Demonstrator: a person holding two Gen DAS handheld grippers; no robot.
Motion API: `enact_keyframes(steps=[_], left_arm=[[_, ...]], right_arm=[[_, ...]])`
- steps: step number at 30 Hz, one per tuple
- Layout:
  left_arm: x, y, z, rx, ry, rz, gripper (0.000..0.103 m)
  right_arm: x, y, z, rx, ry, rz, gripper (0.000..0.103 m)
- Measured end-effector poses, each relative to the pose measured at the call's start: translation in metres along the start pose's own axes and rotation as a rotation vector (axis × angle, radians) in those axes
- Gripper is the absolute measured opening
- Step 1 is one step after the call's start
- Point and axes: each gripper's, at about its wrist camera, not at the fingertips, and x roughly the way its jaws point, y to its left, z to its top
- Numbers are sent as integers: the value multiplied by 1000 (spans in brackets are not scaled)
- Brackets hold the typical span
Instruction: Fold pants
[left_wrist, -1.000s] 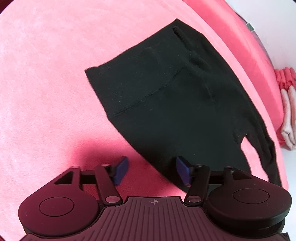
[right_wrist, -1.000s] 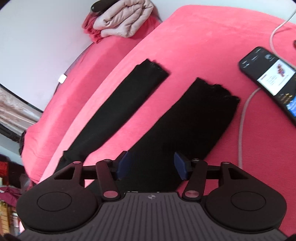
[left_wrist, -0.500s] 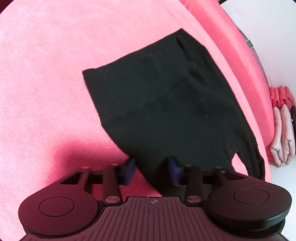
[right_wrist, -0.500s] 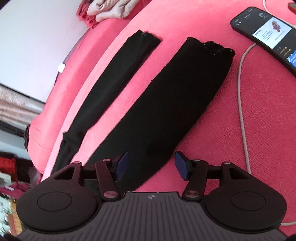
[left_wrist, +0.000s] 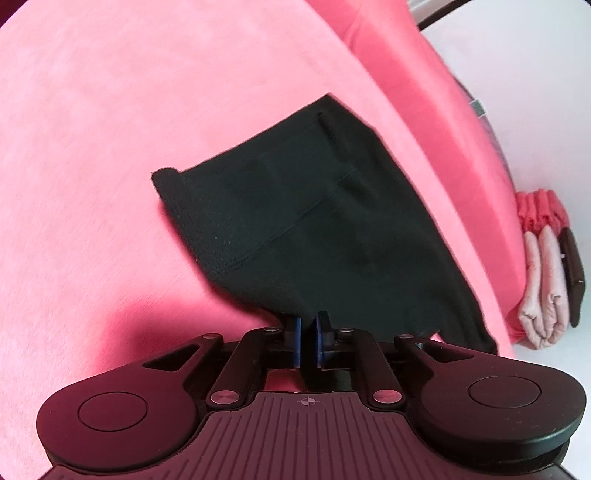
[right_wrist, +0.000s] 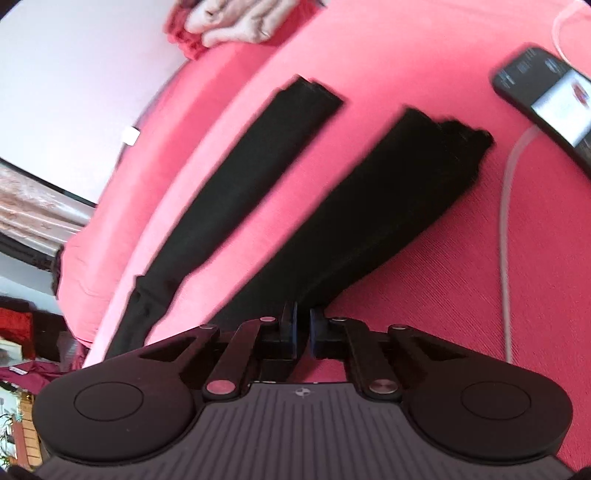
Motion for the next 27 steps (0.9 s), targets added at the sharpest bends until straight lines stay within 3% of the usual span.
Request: enact_keyframes(steps=[7,8,12,14,15,16,17,19,22,27], left_arm=[[2,-35,25,59,-34,-56,63],[2,-41,30,70,-44,-65,45],[10,-64,56,91,-77,-125,46],[18,-76,68,119,-83,-118,46],[22,-82,72,145,-83,-115,49],[23,-87,73,181,-73,-122,74],[25,-93,70,216,-42,-119,91],[26,-96,64,257,19,-107,103],[22,-82,41,265,83,-15,103],[51,-60,25,153,182,209,103]], right_arm=[[-2,31,26,3,-50,111,9],[0,35,30,4,-53,122,9],[17,49,51,1,-52,144,8],[28,56,61,2,-52,153,8],[34,60,66,1,-51,157,8],[40,65,69,-5,-50,157,8],[45,70,72,-15,-47,151,8],[51,76,74,-41,-40,148,8],[54,78,72,-68,-35,134,8],[45,63,61,-54,-23,138,8]])
